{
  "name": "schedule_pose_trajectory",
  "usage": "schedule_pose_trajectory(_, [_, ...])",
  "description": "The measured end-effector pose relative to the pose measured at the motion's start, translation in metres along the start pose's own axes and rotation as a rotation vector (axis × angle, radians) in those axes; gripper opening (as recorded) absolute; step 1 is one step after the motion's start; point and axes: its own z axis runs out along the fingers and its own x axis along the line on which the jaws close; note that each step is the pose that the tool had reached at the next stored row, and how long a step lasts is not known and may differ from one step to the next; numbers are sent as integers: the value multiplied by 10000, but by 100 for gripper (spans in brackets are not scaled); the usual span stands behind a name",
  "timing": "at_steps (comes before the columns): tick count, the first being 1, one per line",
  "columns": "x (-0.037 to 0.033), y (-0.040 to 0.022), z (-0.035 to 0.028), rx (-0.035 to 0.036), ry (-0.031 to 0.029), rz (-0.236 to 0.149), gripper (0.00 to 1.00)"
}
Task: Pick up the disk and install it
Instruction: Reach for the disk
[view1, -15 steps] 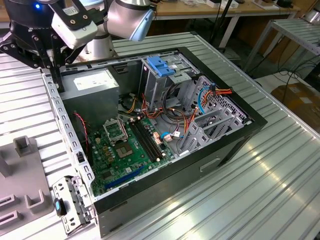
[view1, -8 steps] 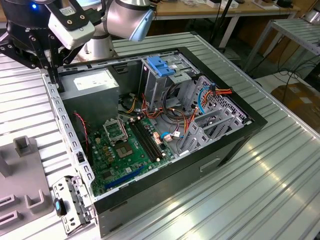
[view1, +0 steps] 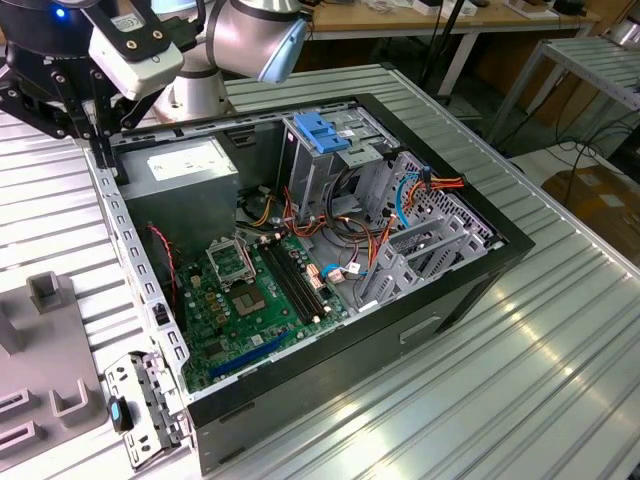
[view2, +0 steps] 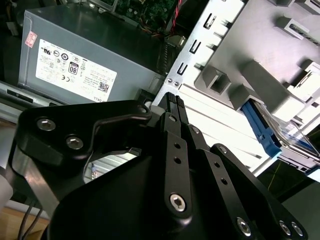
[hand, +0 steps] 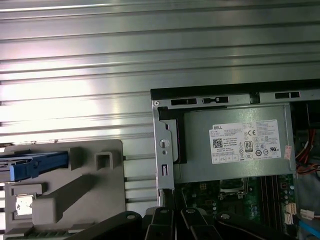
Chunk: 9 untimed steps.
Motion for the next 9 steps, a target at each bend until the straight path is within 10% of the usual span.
schedule_pose_trajectory(9, [68,-5,-2,0,0,0,15])
